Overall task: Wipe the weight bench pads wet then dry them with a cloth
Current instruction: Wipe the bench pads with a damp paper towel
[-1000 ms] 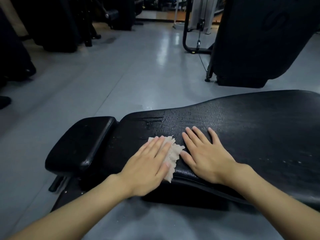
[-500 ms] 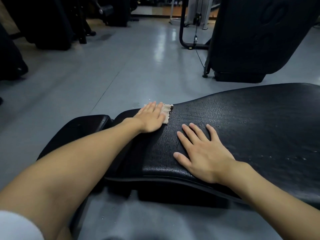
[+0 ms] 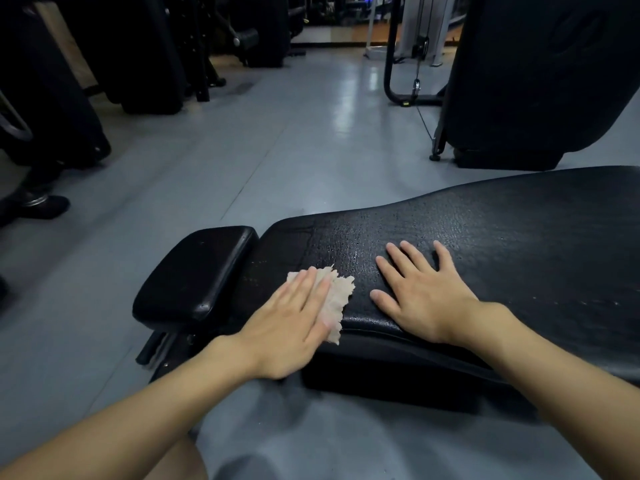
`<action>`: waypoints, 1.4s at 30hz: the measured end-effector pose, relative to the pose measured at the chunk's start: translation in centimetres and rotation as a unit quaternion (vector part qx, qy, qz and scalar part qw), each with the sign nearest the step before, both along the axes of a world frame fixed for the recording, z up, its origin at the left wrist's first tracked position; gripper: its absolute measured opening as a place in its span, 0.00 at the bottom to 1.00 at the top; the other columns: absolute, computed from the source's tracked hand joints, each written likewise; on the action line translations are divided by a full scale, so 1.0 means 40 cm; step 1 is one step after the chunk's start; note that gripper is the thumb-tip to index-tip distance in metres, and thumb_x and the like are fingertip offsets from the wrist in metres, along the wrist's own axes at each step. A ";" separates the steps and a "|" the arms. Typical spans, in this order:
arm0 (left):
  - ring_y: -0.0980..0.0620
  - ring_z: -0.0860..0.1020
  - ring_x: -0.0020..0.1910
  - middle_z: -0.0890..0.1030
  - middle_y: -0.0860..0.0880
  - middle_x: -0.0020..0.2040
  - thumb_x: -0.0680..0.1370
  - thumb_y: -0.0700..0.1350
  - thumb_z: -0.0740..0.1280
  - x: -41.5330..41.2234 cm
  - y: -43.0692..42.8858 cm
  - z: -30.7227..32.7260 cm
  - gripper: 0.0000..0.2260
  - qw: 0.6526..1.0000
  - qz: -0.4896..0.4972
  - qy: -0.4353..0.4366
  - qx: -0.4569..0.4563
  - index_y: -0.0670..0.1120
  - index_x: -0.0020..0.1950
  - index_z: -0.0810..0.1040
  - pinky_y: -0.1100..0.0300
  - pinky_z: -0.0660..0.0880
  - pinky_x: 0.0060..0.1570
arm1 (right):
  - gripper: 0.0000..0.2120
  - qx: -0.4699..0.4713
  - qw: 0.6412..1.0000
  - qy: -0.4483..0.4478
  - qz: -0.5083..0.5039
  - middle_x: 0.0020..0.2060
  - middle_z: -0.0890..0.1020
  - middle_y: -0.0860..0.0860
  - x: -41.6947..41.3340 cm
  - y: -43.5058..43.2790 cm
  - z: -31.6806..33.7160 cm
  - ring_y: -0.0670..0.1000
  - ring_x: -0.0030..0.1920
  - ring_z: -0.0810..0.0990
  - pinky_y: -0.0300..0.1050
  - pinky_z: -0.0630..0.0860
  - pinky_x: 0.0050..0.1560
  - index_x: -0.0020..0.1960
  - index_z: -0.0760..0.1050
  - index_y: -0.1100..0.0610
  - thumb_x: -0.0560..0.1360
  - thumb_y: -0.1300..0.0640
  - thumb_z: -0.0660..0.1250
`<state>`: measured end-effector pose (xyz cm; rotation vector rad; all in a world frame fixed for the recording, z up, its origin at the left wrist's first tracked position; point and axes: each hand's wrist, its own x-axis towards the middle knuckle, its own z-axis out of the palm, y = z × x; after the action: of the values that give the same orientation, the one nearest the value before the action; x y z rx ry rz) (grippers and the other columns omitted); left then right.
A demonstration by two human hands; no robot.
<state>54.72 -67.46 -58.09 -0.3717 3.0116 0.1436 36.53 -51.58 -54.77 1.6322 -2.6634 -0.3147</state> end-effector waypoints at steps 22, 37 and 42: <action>0.51 0.40 0.79 0.42 0.47 0.81 0.83 0.56 0.42 -0.331 -0.244 -0.010 0.27 0.989 0.124 -0.006 0.084 0.49 0.81 0.41 0.51 0.39 0.77 | 0.44 -0.013 0.999 -0.028 0.024 0.81 0.43 0.49 0.013 -0.070 -0.029 0.52 0.80 0.40 0.66 0.37 0.75 0.81 0.45 0.48 0.68 0.35 0.25; 0.58 0.32 0.76 0.34 0.53 0.79 0.84 0.56 0.41 0.000 -0.073 -0.013 0.26 0.995 0.069 -0.002 0.071 0.51 0.79 0.35 0.56 0.35 0.76 | 0.44 0.007 1.000 -0.017 0.021 0.81 0.43 0.48 0.023 -0.065 -0.020 0.51 0.80 0.39 0.64 0.38 0.75 0.81 0.44 0.47 0.67 0.36 0.23; 0.56 0.33 0.77 0.36 0.51 0.80 0.84 0.56 0.41 0.045 -0.050 -0.021 0.27 0.995 0.082 0.010 0.053 0.50 0.80 0.37 0.55 0.36 0.76 | 0.31 0.004 0.999 -0.025 0.022 0.81 0.47 0.48 0.024 -0.087 0.000 0.52 0.80 0.42 0.67 0.40 0.74 0.80 0.48 0.47 0.80 0.37 0.39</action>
<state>56.53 -69.47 -58.91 -0.6084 2.9738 0.3218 37.50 -55.08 -54.77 1.7217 -2.6603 -0.2875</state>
